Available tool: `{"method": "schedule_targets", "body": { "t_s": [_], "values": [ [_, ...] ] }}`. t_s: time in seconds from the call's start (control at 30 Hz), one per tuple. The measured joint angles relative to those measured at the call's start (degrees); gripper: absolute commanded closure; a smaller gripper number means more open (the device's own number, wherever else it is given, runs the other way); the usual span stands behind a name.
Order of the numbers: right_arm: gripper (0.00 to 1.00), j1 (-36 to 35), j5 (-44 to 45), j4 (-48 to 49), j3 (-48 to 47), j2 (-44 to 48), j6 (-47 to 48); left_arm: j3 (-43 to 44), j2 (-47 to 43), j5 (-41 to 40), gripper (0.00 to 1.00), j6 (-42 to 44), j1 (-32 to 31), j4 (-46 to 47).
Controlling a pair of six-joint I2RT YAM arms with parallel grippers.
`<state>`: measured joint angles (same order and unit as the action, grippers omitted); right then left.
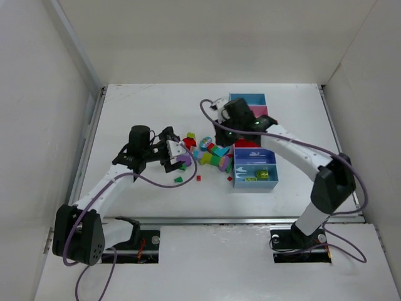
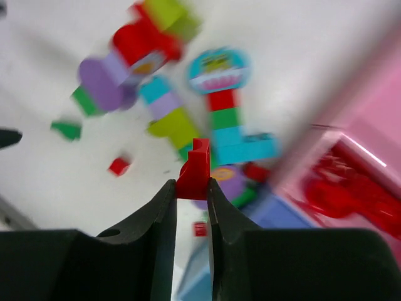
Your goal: Sort the legos into containers by color
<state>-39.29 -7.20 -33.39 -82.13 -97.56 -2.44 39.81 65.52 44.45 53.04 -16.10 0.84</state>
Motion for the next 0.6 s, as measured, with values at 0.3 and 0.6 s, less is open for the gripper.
{"method": "schedule_targets", "body": {
  "t_s": [0.3, 0.6],
  "values": [
    [1.00, 14.3, 6.2, 1.2, 7.0, 8.9, -5.7, 0.9, 7.1, -0.4, 0.01, 5.8, -2.1, -2.4],
    [1.00, 19.9, 5.4, -0.2, 8.8, 5.1, -7.9, 8.3, 17.2, 0.6, 0.01, 9.0, -4.5, -3.1]
  ]
}}
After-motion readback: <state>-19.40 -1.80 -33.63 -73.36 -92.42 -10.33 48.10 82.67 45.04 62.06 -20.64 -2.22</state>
